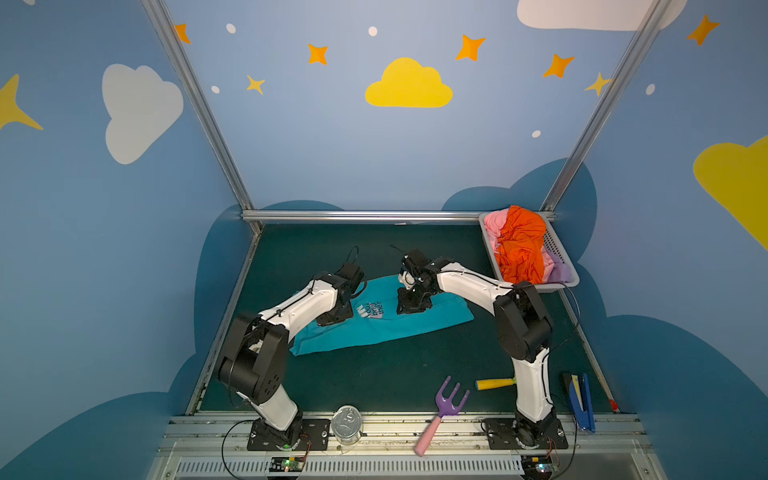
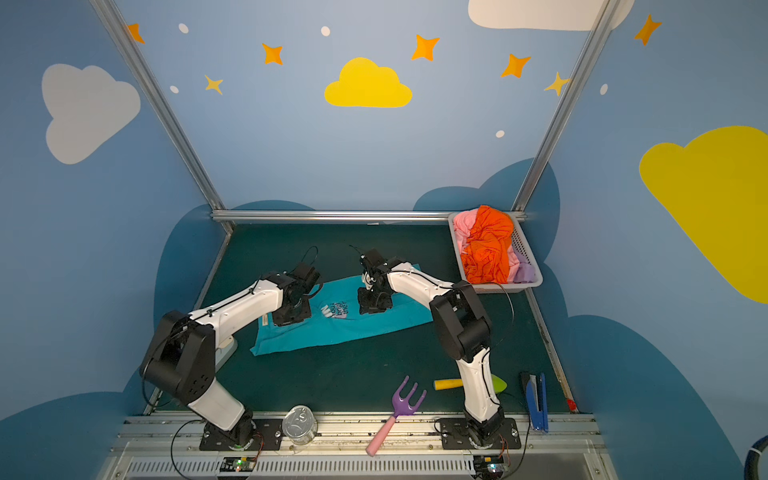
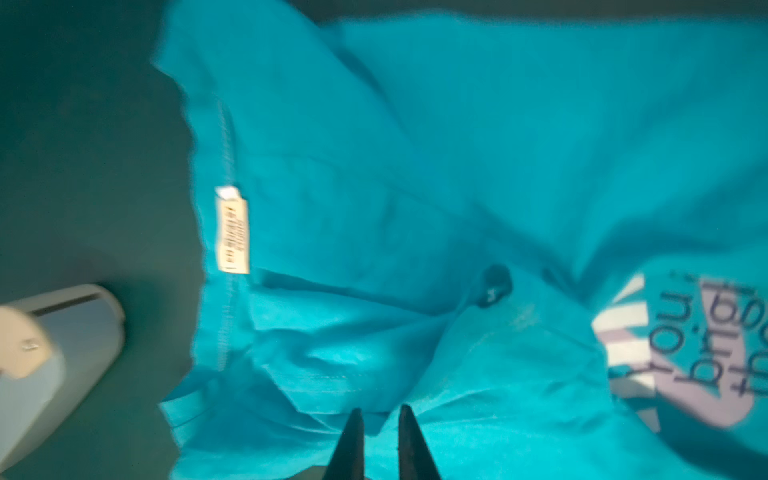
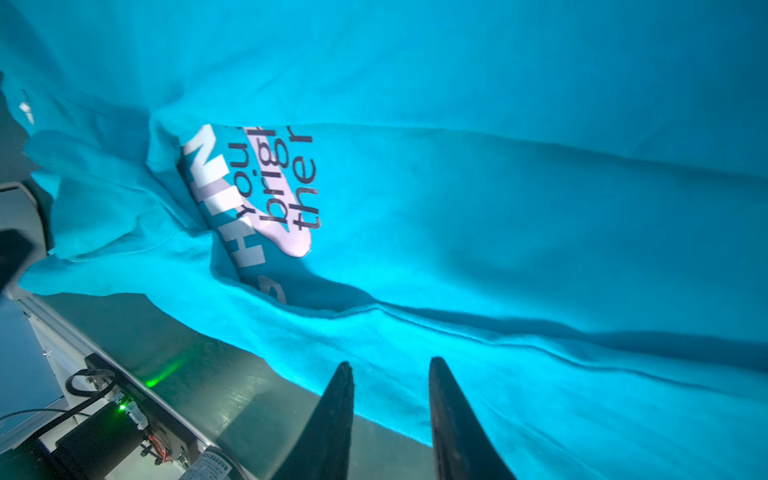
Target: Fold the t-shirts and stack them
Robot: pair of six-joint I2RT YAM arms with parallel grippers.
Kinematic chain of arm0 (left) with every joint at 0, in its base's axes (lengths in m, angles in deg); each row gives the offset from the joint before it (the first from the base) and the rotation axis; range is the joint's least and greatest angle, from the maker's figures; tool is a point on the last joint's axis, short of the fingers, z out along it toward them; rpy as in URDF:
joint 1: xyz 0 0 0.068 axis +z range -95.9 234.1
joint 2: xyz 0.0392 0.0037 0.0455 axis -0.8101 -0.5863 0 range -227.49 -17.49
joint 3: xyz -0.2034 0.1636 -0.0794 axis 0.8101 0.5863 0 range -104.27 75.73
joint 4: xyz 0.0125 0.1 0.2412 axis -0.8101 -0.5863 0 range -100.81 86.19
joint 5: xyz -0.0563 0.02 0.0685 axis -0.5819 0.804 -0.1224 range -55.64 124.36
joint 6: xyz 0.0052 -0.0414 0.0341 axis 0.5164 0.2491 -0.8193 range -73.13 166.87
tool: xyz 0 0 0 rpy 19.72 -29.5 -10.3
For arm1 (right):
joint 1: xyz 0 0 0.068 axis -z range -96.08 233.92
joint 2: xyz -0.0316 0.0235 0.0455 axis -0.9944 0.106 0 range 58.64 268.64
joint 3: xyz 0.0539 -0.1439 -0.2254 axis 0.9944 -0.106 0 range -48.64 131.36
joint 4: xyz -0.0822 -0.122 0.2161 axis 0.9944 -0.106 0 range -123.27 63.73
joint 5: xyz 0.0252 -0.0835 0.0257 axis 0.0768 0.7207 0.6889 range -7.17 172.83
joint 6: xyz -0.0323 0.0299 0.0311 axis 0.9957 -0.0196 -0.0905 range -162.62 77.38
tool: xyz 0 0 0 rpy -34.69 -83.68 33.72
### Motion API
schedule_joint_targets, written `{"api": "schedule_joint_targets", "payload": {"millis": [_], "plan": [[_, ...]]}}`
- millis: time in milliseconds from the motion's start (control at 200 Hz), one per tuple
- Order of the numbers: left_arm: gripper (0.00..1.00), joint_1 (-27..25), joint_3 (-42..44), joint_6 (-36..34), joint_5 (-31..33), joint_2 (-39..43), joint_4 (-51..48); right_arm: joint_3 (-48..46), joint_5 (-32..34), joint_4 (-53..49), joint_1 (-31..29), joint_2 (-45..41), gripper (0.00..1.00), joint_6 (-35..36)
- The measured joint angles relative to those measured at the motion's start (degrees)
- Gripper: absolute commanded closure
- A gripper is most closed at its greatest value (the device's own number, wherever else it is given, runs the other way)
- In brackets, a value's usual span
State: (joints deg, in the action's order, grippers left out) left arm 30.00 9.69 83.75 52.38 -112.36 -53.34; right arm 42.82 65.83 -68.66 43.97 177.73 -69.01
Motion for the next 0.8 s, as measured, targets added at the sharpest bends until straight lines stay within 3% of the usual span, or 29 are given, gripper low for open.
{"api": "schedule_joint_targets", "payload": {"millis": [95,175,205,340,431,606,801], "plan": [[0.79,-0.02,-2.49,0.37,2.84,-1.75,-1.88,0.37,-0.04,-0.07,0.00,0.59,0.68,-0.15],[0.48,-0.22,-2.56,-0.11,3.52,-2.27,-2.27,0.39,-0.02,-0.22,0.02,0.63,0.68,-0.15],[0.41,-0.37,-2.25,-0.07,3.43,-2.23,-2.27,0.46,-0.02,-0.31,0.13,0.63,0.68,-0.15],[0.36,-1.27,1.16,-0.46,1.55,-1.27,-0.20,0.46,-0.07,-0.35,0.15,0.63,0.68,-0.15],[0.40,-1.62,3.67,-0.52,0.07,-1.07,1.40,0.46,-0.24,-0.35,0.15,0.63,0.68,-0.17],[0.79,-1.40,5.14,-0.20,-1.36,-2.36,3.78,0.46,-0.22,-0.74,0.20,0.63,0.68,-0.13],[0.87,-1.18,0.83,0.00,0.90,-4.15,1.46,0.46,-0.13,-1.11,0.44,0.61,0.68,-0.15]]}}
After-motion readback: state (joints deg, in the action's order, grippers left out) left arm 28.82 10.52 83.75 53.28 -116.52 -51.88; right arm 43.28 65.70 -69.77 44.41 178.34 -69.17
